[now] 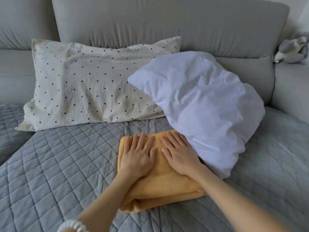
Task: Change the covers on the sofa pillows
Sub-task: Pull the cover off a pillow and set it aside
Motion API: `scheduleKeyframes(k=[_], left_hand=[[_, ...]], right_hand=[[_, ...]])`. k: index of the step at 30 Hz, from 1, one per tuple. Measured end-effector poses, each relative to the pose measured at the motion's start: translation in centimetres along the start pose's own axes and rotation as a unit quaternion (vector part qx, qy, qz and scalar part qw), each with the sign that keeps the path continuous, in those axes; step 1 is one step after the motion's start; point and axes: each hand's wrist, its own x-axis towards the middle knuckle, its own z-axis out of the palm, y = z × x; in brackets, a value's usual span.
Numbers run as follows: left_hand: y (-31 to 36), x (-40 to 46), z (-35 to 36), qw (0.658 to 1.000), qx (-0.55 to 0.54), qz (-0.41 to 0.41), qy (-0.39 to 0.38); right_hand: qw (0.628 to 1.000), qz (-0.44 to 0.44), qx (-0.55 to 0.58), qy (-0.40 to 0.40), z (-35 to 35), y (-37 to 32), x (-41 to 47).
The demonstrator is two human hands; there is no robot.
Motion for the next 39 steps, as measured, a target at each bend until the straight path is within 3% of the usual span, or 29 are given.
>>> scheduleKeyframes(k=[7,12,16,18,21,24,26,28,30,35,39], left_hand=[[0.3,0.2,-1.0,0.999,0.011,0.004,-0.039],[0.3,-4.3,-1.9,0.995,-0.026,0.021,-0.098],[0.3,-7.2,-1.9,0.996,-0.027,0.032,-0.083],[0.3,-7.3,-2.0,0.996,-0.047,0.01,-0.082],[-0.3,-7.7,-2.3,0.976,-0.202,-0.086,-0.01],[-0.7,-8.4,-3.9,0.882,-0.42,-0.2,0.068],[-1.0,-8.9,-5.3,0.845,-0.477,-0.238,0.032],[-1.4,-9.4,-6.6,0.84,-0.475,-0.257,-0.055],[-2.2,-10.1,-7.4,0.833,-0.475,-0.262,-0.109],[-1.5,-11.2,-10.9,0.884,-0.408,-0.221,-0.061],[2.8,-10.7,-15.2,0.913,-0.399,-0.08,-0.013]], right_hand=[[0.999,0.013,-0.001,-0.029,-0.9,-0.6,-0.6],[0.989,-0.004,0.074,-0.13,-3.2,-1.4,-5.4],[0.988,0.011,0.103,-0.112,-3.3,-0.9,-8.2],[0.981,0.071,0.162,-0.079,-3.1,-1.2,-8.3],[0.944,0.178,0.276,-0.034,-3.6,-1.5,-8.0],[0.866,0.255,0.43,-0.009,-5.4,-1.5,-7.5],[0.812,0.315,0.491,-0.036,-5.8,-1.3,-7.5],[0.761,0.365,0.534,-0.055,-5.7,-1.2,-8.1],[0.737,0.377,0.557,-0.065,-5.4,-1.1,-8.6],[0.8,0.302,0.512,-0.085,-9.7,-1.9,-9.9],[0.809,0.216,0.547,-0.003,-16.3,1.0,-14.4]])
